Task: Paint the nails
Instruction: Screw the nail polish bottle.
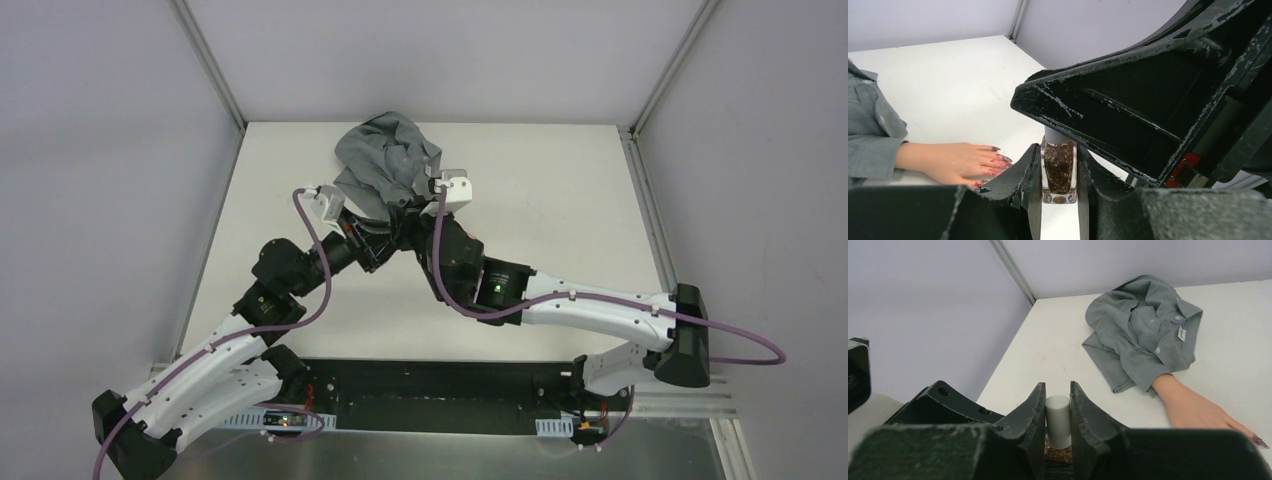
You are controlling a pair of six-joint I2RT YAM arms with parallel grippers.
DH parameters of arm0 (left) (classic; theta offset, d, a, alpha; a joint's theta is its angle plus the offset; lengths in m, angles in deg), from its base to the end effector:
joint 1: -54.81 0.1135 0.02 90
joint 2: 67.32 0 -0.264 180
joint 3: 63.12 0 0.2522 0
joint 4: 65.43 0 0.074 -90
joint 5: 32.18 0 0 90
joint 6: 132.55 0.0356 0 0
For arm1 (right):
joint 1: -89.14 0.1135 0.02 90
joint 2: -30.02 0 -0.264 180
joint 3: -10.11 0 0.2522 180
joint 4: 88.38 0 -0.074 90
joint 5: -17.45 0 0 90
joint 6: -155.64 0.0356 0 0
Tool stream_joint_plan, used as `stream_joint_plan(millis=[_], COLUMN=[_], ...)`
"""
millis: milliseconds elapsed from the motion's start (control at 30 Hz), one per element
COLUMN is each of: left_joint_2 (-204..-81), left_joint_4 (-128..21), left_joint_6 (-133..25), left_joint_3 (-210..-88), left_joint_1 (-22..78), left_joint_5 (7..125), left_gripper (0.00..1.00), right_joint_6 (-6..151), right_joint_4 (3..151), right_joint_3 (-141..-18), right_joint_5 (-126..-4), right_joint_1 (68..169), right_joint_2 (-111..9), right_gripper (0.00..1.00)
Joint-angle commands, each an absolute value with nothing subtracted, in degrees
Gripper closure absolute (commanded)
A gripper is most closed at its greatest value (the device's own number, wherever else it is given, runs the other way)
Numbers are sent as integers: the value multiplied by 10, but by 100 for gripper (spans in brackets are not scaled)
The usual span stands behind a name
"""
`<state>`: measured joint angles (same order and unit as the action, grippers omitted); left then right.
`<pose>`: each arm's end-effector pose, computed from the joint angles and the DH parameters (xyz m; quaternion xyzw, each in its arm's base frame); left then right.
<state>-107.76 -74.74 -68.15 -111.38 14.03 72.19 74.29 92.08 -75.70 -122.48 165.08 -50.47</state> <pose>0.1249 -0.1194 0.3510 0.1776 0.5708 -0.4991 0.6273 0.1051 0.3076 0.4070 -0.0761 0.6795 0.2432 0.6879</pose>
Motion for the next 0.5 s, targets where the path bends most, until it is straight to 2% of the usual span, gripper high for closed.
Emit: stream_joint_plan(millis=[0,67,167,233,333,467], left_joint_2=[-1084,-1082,-1075,-1069,-1067,-1064], left_joint_4=[-783,-774,-758,-743,-733,-735], left_joint_6=[-649,-650,-652,-658,-688,-745], left_joint_3=[-1115,-1116,-1117,-1121,-1126,-1129], left_joint_1=[134,134,134,135,135,135], left_joint_5=[750,758,776,800,842,869], left_gripper=[100,100,100,100,100,100], right_joint_6=[752,747,746,768,816,857], right_joint_4=[941,931,894,853,824,861], right_joint_3=[-787,-786,-788,-784,-753,-690], right_joint_5=[-1159,-1157,-1142,-1090,-947,-748], right_joint_1=[1690,1690,1682,1662,1608,1532], right_joint_2=[-526,-516,-490,-462,-408,-333], right_gripper=[100,97,67,46,35,29])
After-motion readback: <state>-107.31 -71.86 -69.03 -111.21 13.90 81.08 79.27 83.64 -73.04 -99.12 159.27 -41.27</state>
